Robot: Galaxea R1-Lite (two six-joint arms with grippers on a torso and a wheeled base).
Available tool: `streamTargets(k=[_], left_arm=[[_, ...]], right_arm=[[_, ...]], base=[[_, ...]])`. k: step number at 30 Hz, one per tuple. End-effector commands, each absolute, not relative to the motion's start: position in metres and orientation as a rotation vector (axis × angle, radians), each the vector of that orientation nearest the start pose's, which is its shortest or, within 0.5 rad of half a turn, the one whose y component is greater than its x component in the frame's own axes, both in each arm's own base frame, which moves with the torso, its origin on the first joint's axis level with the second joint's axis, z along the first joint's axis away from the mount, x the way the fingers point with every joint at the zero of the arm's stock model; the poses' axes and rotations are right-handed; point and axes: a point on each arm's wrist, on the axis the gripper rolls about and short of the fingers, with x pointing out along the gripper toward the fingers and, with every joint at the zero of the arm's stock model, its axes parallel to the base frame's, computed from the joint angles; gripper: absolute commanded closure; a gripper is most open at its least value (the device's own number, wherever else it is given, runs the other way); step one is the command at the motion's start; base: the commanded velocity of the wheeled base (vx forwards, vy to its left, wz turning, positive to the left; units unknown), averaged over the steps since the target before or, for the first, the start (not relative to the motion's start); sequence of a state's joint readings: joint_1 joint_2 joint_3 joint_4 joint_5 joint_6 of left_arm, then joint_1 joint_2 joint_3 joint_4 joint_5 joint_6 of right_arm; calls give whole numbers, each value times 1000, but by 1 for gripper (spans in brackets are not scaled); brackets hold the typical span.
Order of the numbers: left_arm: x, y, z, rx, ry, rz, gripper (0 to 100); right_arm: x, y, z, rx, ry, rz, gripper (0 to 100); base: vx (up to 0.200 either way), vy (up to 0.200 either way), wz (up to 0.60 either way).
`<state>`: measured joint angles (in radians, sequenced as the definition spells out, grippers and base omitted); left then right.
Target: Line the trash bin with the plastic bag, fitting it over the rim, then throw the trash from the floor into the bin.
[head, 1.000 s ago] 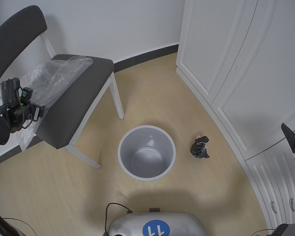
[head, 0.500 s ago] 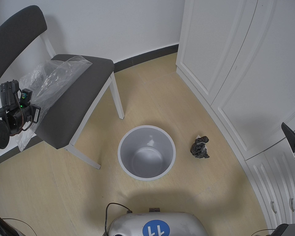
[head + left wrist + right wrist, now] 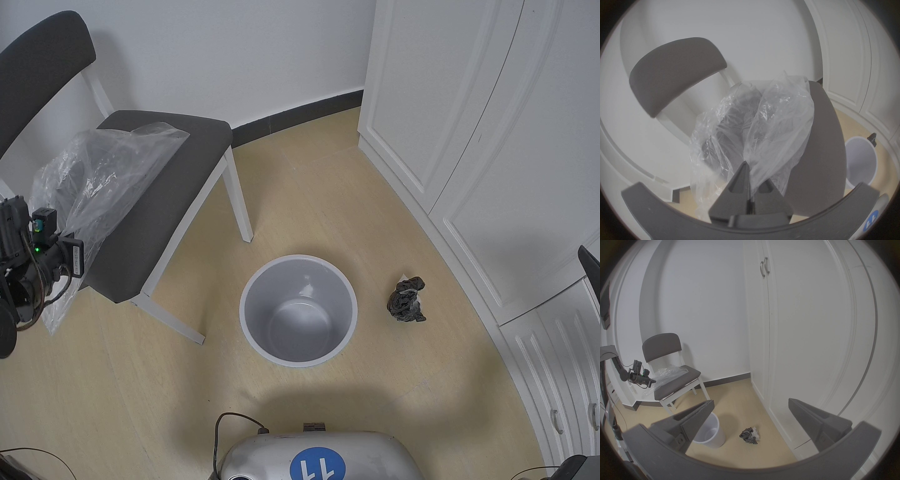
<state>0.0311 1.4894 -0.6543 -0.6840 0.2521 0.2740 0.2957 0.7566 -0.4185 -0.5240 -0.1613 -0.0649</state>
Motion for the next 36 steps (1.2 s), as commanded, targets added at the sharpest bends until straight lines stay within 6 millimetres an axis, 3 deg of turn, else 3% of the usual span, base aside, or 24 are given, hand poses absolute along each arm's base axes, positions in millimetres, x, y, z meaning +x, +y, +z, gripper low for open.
streamTargets(k=[1, 3, 5, 8, 12, 18, 23, 31, 36], left_arm=[[227, 12, 188, 203, 193, 268, 100], [223, 13, 183, 178, 193, 277, 100], [204, 14, 175, 134, 173, 287, 100], [190, 12, 163, 93, 171, 285, 100], [182, 7, 157, -1, 132, 262, 100], [192, -3, 166, -61, 65, 211, 100], [217, -19, 183, -80, 9, 146, 100], [253, -38, 171, -77, 7, 86, 100], [251, -60, 182, -101, -102, -1, 100]], right_arm=[[70, 17, 236, -28, -181, 127, 0], [69, 17, 236, -27, -182, 127, 0], [70, 17, 236, -28, -179, 127, 0], [71, 18, 235, -30, -172, 127, 0], [71, 18, 233, -32, -164, 126, 0], [73, 17, 231, -35, -152, 114, 0], [78, 19, 229, -40, -128, 114, 0], [85, 21, 225, -47, -93, 109, 0], [91, 23, 222, -53, -67, 114, 0]], base=[[0, 0, 0], [0, 0, 0], [0, 0, 0], [0, 0, 0], [0, 0, 0], [0, 0, 0], [0, 0, 0], [0, 0, 0], [0, 0, 0]])
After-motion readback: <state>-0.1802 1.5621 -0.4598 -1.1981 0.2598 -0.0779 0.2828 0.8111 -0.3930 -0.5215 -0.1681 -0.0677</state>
